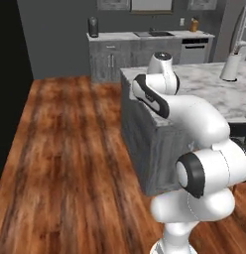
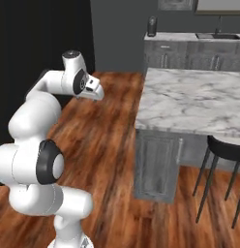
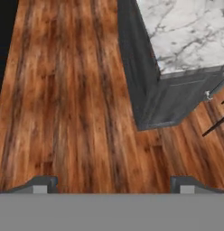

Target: Retrieve the butter from the fridge and place it on a plate on the dining table. Then retrieve the butter knife by the fridge and place it near the plate.

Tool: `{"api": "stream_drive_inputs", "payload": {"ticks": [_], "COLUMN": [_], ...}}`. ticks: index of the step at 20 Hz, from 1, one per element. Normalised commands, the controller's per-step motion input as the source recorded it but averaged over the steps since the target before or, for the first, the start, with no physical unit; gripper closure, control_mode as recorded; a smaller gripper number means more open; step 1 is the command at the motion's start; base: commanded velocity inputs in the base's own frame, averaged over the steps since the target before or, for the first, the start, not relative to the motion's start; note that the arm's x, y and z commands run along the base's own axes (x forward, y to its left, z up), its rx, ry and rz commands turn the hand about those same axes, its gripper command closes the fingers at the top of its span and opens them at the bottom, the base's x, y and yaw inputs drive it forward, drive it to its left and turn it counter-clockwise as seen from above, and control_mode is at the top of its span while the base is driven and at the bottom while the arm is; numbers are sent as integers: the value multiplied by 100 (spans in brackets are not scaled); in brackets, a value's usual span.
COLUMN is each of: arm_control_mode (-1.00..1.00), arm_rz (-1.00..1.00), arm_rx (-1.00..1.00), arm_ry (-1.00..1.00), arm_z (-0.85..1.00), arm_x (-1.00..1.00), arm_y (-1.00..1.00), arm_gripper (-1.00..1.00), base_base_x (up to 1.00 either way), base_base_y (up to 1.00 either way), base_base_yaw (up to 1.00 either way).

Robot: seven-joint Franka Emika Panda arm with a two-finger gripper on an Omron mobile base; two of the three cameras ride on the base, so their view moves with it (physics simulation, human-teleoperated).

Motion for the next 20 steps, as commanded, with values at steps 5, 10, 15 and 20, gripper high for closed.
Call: {"api": "stream_drive_inputs", "payload": {"ticks": [5,10,15,20], "arm_control_mode": [100,100,100,100], "arm_rz": [0,0,0,0], "arm_rx": [0,0,0,0], "arm_ry": [0,0,0,0], "arm_z": [0,0,0,0], "arm_x": [0,0,0,0], "arm_y": [0,0,0,0], "arm_gripper": [-100,-100,-100,-100], "base_base_x": [100,100,99,91], "base_base_y": [98,88,67,58], "base_base_yaw": [-6,-14,-28,-48]}}
